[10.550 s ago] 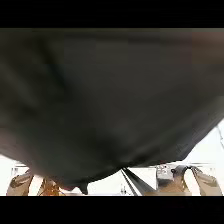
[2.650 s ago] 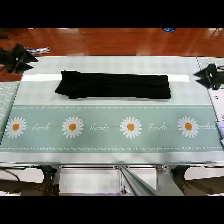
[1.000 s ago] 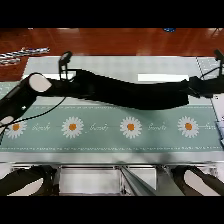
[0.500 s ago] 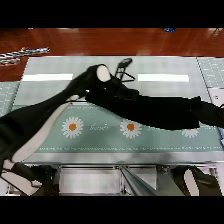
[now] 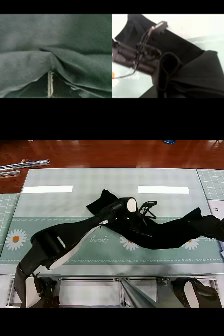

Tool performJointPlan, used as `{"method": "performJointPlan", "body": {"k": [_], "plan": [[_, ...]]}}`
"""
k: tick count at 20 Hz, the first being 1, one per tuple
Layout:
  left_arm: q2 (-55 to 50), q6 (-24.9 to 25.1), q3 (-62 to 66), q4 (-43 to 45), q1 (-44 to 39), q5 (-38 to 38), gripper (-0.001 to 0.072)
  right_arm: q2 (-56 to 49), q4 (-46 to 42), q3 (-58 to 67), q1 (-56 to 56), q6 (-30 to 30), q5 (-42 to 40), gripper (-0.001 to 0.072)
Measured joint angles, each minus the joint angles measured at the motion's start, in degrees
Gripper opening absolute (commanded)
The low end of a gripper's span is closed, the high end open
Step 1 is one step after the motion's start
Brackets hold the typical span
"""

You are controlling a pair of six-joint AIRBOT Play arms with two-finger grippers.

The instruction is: Fold the shirts.

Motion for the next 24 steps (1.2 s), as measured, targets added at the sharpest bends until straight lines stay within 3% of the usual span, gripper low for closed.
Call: {"method": "performJointPlan", "body": {"k": [4, 9, 15, 20, 21, 23, 24], "plan": [[5.64, 1.36, 1.20, -0.26, 9.31, -2.78, 0.0019, -5.66, 5.57, 0.35, 1.16, -3.15, -1.36, 0.0030], [23.06, 2.49, -4.46, 6.05, 23.12, -4.26, 0.0019, -22.01, 10.08, 8.90, 13.49, -5.64, -8.31, 0.0030], [50.27, 3.89, -27.58, 13.20, 36.15, -2.25, 0.0019, -52.04, 11.82, 32.11, 31.58, -5.25, -15.15, 0.0030], [68.17, 3.04, -47.50, 14.75, 45.42, 0.70, 0.0019, -72.15, 13.90, 48.06, 39.36, -3.21, -16.52, 0.0041], [70.20, 3.02, -50.05, 14.73, 46.34, 0.92, 0.0019, -75.01, 14.03, 49.90, 40.19, -2.64, -16.98, 0.0117], [72.78, 2.99, -53.92, 14.51, 47.50, 1.53, 0.0019, -79.10, 14.53, 52.09, 41.31, -1.86, -18.60, 0.0416], [73.44, 2.95, -55.47, 14.08, 47.87, 1.99, 0.0019, -80.39, 15.10, 52.76, 41.75, -1.86, -19.63, 0.0416]]}}
